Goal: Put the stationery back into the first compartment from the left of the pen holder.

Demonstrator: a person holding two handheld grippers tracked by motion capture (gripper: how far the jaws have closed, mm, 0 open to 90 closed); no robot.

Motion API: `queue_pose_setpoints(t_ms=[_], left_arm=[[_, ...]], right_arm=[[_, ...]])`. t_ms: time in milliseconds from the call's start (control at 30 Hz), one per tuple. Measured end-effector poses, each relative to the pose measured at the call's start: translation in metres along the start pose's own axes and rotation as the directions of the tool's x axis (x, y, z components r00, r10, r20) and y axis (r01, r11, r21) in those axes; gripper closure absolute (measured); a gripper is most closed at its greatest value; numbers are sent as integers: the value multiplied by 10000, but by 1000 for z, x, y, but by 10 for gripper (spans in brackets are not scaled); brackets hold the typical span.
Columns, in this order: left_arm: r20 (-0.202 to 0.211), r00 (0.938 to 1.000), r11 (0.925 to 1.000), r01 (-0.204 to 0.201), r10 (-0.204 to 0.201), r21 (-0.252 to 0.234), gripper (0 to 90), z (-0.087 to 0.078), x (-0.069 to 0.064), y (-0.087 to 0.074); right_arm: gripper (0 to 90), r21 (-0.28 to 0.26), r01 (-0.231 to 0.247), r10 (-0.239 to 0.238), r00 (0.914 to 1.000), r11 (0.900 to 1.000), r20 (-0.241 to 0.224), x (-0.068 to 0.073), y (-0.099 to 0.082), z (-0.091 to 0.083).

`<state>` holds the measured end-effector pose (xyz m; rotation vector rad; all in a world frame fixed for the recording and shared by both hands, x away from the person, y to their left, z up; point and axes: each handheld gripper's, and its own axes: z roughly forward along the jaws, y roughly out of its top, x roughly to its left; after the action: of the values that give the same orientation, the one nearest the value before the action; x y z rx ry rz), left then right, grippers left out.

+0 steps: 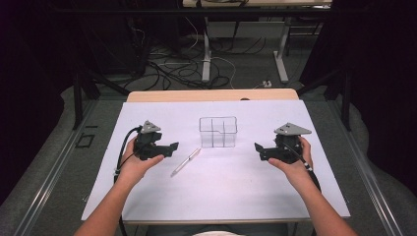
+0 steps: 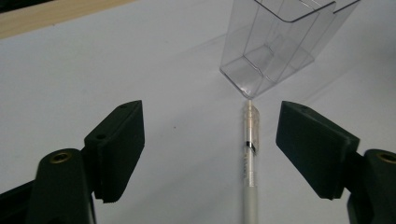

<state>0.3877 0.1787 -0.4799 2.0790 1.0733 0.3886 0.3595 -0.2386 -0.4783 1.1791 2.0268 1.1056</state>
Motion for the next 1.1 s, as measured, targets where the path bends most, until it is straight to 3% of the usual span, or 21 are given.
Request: queue_pose_setpoints(t_ms=[233,433,600,800,833,1100], left_arm=[[243,9996,9962,-177,157,857,320,17,-7,7],[372,9978,9865,-606,555,1520,361,31,-14,11],[192,9952,9711,-973,955,2179,417,39,-19,11],[360,9960,9504,-888,817,2982,519,43,-20,8],[414,9944,9445,-1049,968,3112,526,44,-19,8],[674,9965,9298,-697,485,3613,604,50,-22,3]], right_arm=[[97,74,507,-506,9987,9987,-102,2,-1,1],[151,117,636,-634,9978,9979,-192,1,-1,2],[159,120,689,-686,9973,9976,-244,0,-2,3],[162,258,694,-687,9973,9973,-269,0,-4,4],[163,281,748,-740,9968,9968,-308,-1,-4,4],[168,377,651,-639,9975,9972,-309,-2,-7,5]])
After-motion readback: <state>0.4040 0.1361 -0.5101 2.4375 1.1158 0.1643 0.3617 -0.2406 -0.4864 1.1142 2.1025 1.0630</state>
